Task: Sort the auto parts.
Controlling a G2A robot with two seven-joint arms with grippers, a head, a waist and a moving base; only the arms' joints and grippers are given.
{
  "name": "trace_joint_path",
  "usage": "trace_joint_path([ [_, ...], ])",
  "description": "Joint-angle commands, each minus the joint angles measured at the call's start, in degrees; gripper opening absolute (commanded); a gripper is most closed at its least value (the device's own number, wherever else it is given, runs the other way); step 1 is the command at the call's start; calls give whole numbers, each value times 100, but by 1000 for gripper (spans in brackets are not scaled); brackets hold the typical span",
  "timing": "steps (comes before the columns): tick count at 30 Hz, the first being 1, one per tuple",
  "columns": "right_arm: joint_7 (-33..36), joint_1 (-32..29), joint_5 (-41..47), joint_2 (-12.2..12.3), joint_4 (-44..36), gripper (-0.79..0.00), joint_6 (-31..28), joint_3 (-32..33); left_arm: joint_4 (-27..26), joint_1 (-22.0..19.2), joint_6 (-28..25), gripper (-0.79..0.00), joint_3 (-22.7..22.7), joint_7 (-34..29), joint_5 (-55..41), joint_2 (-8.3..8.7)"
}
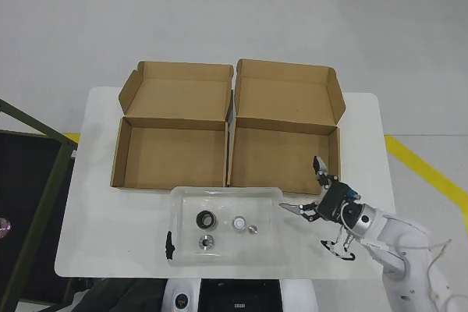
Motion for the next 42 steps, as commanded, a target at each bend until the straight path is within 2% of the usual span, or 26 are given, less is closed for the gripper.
trace_joint_path([
  [1, 121, 147, 135, -2, -9, 0, -110, -223, 0, 0, 0, 0, 0, 0, 0, 0],
  [11, 606, 671, 362, 3, 95, 0, -582, -1191, 0, 0, 0, 0, 0, 0, 0, 0],
  [19, 907, 881, 320, 38, 104, 0, -1025, -1708, 0, 0, 0, 0, 0, 0, 0, 0],
  [30, 1094, 1100, -165, 128, 286, 0, -1035, -2312, 0, 0, 0, 0, 0, 0, 0, 0],
  [42, 1204, 1172, -595, 185, 489, 0, -781, -2538, 0, 0, 0, 0, 0, 0, 0, 0],
])
